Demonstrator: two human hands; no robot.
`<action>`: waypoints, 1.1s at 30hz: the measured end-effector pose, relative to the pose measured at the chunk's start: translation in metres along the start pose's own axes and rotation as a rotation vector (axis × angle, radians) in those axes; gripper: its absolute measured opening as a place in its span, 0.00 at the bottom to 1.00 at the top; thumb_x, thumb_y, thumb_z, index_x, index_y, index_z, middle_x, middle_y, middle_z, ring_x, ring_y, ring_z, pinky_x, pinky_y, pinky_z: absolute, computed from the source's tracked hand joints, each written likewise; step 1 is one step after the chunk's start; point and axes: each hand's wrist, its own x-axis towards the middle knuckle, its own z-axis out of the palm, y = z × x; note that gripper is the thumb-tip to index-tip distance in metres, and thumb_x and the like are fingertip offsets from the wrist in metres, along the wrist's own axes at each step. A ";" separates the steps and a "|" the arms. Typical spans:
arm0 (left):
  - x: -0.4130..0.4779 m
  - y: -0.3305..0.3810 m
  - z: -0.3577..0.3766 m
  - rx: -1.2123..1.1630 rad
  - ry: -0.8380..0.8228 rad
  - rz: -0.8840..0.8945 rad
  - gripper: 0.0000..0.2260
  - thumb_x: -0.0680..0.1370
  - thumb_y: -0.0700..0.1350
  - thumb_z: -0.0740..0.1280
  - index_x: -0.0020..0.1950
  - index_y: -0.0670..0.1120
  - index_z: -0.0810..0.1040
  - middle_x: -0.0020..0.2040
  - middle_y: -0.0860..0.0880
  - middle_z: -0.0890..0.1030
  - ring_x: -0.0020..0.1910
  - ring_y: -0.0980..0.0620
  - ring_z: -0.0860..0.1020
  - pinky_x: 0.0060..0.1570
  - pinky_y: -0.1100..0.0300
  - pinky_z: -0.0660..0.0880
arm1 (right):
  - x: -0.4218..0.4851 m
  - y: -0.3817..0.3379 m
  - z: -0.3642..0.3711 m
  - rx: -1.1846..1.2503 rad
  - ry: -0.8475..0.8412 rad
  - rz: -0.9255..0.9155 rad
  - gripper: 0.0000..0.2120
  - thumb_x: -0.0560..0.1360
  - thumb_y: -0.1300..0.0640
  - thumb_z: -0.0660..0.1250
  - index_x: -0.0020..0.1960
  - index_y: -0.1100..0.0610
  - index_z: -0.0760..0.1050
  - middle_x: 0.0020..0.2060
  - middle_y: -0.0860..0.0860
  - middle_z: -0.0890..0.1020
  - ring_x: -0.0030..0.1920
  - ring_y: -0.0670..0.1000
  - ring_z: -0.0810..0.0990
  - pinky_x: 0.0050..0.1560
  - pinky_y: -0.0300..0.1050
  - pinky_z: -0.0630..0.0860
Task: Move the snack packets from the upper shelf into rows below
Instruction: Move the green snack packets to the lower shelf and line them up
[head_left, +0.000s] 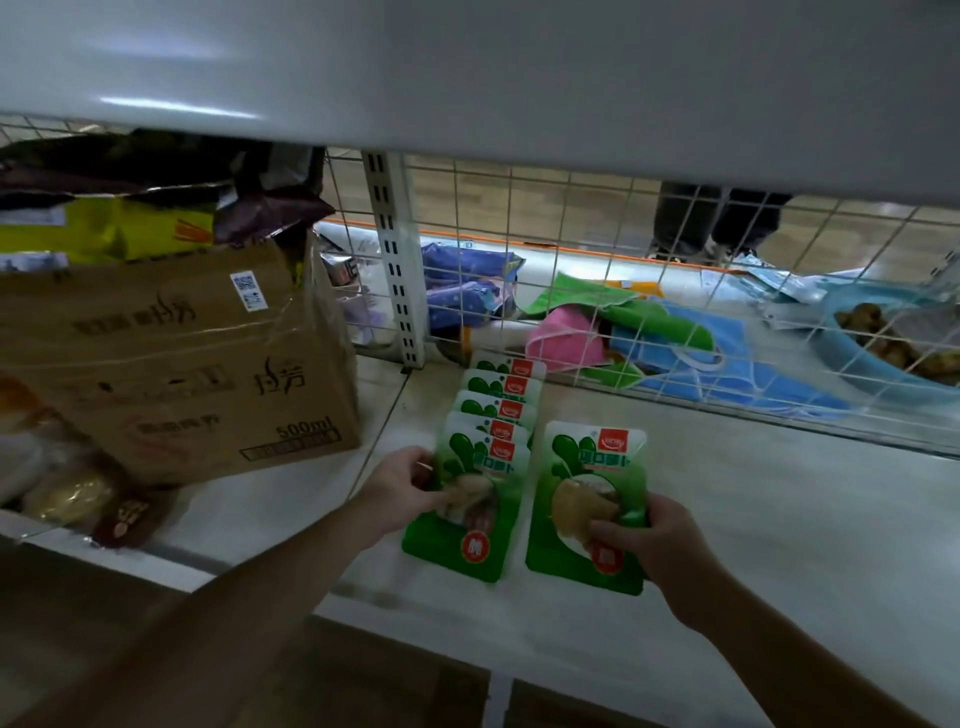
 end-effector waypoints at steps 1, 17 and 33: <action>0.000 0.000 0.001 0.007 0.008 0.008 0.18 0.70 0.39 0.78 0.55 0.48 0.76 0.47 0.50 0.83 0.48 0.52 0.82 0.52 0.54 0.81 | -0.001 0.001 0.001 0.007 -0.011 0.004 0.15 0.69 0.67 0.76 0.53 0.58 0.81 0.44 0.56 0.87 0.45 0.56 0.86 0.46 0.52 0.84; 0.002 -0.012 -0.001 0.162 0.018 0.005 0.20 0.71 0.42 0.78 0.59 0.45 0.75 0.48 0.48 0.80 0.49 0.49 0.80 0.52 0.52 0.81 | -0.010 0.001 0.022 0.075 -0.091 0.066 0.15 0.70 0.69 0.73 0.55 0.60 0.80 0.45 0.58 0.86 0.45 0.57 0.87 0.45 0.51 0.83; 0.000 -0.014 -0.026 0.133 0.146 0.083 0.23 0.76 0.45 0.73 0.69 0.45 0.71 0.49 0.49 0.77 0.46 0.53 0.77 0.41 0.61 0.72 | -0.012 0.010 0.132 -0.080 -0.013 0.015 0.14 0.70 0.64 0.76 0.54 0.57 0.80 0.44 0.53 0.85 0.43 0.50 0.85 0.41 0.42 0.82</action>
